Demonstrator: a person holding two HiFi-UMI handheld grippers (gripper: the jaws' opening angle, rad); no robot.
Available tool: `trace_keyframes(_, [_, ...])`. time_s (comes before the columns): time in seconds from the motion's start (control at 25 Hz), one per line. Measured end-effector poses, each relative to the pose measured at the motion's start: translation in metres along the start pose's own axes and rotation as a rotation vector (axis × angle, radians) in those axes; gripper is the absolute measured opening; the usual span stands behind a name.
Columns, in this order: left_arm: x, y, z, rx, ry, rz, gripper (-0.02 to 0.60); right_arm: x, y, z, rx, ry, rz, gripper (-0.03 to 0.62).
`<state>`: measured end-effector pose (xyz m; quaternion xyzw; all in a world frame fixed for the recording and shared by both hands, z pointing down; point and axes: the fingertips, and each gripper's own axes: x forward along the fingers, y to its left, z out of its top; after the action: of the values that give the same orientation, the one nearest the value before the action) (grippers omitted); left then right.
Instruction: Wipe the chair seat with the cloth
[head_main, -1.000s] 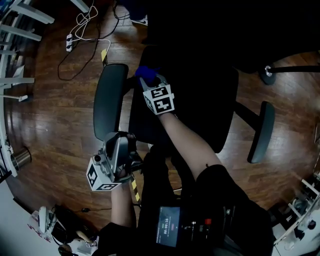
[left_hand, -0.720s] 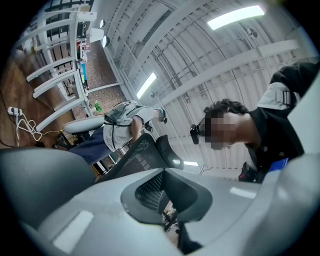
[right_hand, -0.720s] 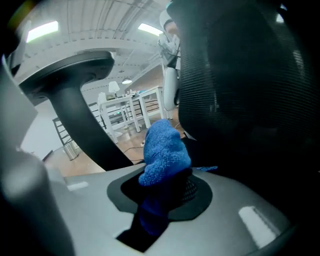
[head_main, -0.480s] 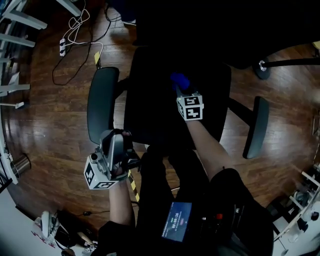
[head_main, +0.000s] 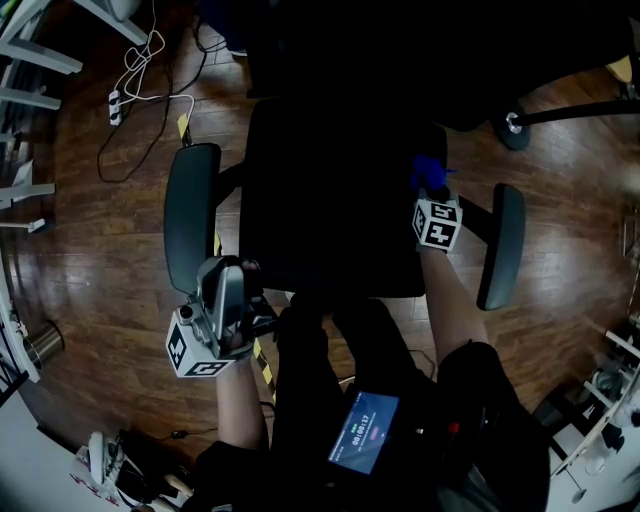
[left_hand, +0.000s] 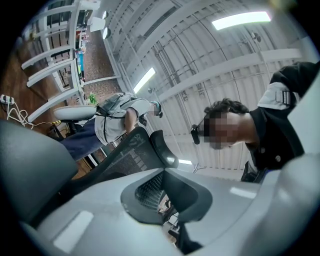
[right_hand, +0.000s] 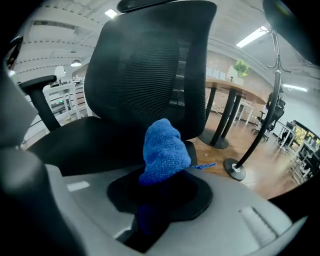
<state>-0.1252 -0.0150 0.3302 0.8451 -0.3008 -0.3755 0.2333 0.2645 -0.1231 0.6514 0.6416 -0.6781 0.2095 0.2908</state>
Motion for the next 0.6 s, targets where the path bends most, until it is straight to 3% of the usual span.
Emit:
trace_keyframes(0.2, [-0.001,-0.002,0.002,0.008,-0.003,0.002,-0.006,-0.001,0.000,0.004,-0.003,-0.013,-0.016,0.095])
trace_keyframes(0.32, [-0.004,0.000,0.003,0.012,-0.011,0.011,-0.006,-0.005,0.020,0.019,0.012,-0.065,0.012,0.095])
trace_keyframes(0.44, [-0.008,-0.001,0.004,0.015,-0.012,0.020,-0.006,-0.013,0.080,0.042,0.025,-0.140,0.131,0.095])
trace_keyframes(0.6, [-0.014,-0.003,0.011,0.025,-0.017,0.025,-0.006,-0.025,0.206,0.072,0.034,-0.208,0.352,0.095])
